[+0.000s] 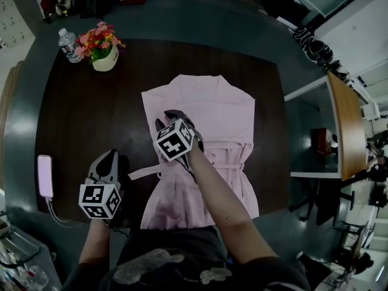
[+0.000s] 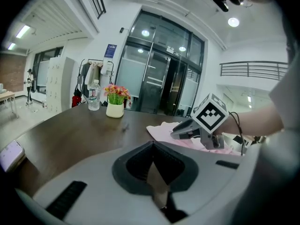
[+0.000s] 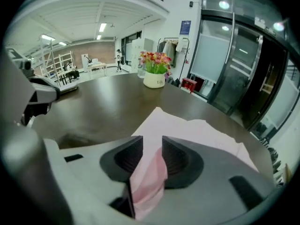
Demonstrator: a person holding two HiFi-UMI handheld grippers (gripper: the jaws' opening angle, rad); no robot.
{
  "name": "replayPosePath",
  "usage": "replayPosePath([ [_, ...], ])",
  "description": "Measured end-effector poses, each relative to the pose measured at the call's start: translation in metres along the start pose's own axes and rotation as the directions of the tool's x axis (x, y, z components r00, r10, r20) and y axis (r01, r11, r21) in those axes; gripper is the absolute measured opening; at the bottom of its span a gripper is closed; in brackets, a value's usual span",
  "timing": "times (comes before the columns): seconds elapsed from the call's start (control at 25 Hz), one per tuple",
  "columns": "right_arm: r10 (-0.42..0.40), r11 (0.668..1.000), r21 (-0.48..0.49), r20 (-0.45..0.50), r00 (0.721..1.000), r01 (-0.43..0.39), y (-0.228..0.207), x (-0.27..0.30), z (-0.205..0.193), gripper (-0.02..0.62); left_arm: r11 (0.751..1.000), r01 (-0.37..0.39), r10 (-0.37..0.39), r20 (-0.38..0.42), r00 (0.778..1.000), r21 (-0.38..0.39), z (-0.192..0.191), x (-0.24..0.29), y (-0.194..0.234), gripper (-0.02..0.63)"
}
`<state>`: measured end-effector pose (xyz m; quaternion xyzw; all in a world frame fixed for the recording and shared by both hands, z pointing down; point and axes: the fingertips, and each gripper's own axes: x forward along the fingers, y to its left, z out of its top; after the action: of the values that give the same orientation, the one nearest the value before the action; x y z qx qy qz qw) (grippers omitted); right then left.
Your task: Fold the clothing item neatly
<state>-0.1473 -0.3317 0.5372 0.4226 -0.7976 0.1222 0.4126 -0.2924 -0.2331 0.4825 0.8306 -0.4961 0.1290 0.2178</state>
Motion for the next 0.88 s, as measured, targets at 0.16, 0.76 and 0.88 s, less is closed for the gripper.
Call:
replayPosePath([
  [0.16, 0.032, 0.997, 0.068, 0.053, 0.998, -0.036, 0.02, -0.023, 0.002, 0.097, 1.0, 0.023, -0.023, -0.016, 1.0, 0.0, -0.004, 0.008, 0.005, 0.009],
  [0.76, -0.011, 0.953, 0.279, 0.426, 0.905, -0.12, 0.027, -0.142, -0.041, 0.074, 0.997, 0.069, -0.069, 0.003, 0.998, 0.017, -0.034, -0.012, -0.057, 0.011],
  [0.88, -0.138, 0.936, 0.348, 0.518, 0.844, -0.061, 0.005, -0.204, -0.094, -0.006, 0.998, 0.061, -0.061, 0.04, 0.997, 0.02, -0.051, -0.038, -0.089, 0.011],
])
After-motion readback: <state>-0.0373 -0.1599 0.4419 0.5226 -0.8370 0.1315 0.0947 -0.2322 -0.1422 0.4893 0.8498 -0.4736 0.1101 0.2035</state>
